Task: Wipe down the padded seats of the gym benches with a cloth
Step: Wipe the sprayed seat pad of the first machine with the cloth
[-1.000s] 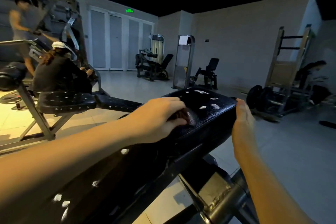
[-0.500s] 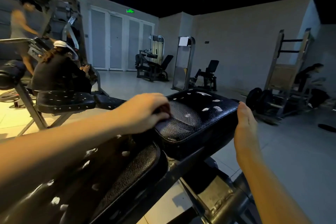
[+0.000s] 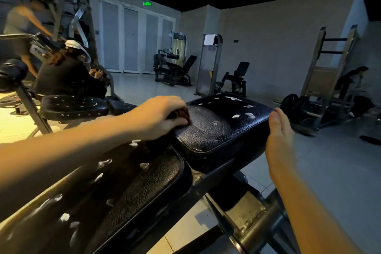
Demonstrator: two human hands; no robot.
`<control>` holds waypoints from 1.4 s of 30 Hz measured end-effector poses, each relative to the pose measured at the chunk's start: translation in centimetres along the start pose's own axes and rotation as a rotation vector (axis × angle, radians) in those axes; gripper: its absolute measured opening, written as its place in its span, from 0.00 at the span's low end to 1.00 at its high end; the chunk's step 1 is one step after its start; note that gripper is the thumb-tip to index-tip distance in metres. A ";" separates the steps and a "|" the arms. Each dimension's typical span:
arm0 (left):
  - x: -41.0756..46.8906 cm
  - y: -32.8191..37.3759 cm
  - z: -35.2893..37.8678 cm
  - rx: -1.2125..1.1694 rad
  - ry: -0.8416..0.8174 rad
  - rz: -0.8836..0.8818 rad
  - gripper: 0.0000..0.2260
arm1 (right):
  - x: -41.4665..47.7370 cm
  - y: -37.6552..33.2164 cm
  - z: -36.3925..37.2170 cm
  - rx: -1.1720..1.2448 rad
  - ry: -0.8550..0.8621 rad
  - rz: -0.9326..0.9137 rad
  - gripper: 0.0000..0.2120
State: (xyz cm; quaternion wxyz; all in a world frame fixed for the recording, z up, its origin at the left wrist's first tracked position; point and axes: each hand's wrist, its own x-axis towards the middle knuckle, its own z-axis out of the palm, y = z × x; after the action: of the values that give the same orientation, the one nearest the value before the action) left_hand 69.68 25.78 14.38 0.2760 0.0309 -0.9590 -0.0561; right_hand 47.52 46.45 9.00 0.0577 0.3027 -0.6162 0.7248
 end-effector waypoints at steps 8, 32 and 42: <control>5.1 2.8 1.7 -0.087 0.069 -0.116 0.05 | -0.9 -0.5 0.8 -0.004 0.027 0.013 0.23; 2.3 -4.3 0.3 0.068 0.052 -0.233 0.07 | -0.8 0.1 0.5 0.005 0.014 -0.002 0.24; 2.2 4.9 1.2 -0.120 -0.038 0.151 0.05 | -0.8 0.0 0.3 0.013 0.016 0.020 0.24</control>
State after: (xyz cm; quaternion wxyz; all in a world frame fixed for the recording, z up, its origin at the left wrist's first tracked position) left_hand 67.03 30.54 15.20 0.2624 -0.0591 -0.9586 -0.0932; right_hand 48.29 46.38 8.64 0.0535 0.2910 -0.6138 0.7319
